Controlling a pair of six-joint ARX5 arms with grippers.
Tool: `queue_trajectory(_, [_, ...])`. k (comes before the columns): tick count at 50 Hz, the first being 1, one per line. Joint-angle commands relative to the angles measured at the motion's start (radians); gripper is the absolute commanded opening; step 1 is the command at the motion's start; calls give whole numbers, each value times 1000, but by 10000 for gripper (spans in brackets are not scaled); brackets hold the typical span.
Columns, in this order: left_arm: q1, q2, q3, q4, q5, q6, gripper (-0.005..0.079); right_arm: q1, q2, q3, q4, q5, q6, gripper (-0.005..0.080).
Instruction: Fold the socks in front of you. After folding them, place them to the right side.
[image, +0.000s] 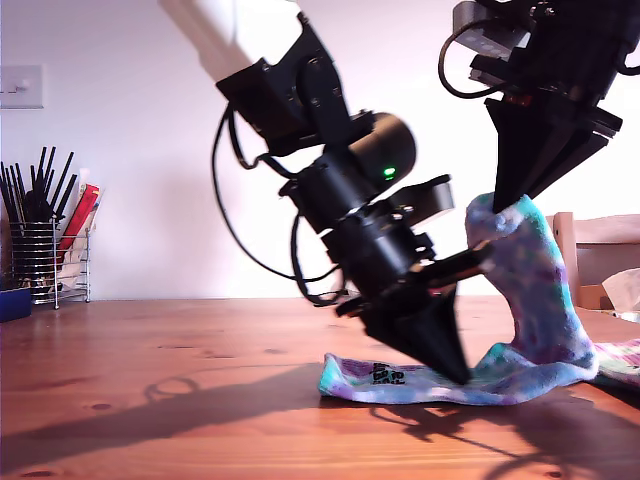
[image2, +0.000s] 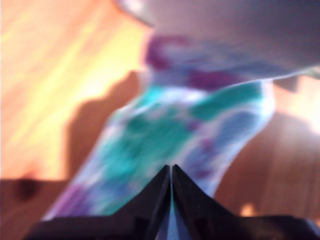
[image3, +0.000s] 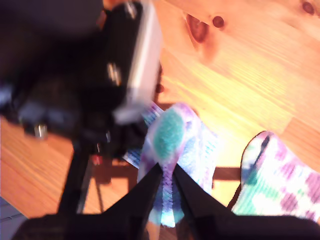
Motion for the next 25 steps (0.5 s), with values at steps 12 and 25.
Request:
queue_trajectory(12, [30,-75,-7,-82,-16,16,-21,5,-5,21,3,-8,4,-13])
queue_trajectory(25, [50,-110,-7,-196,-71,34,-21,5,-5,21,3,-26,4,-13])
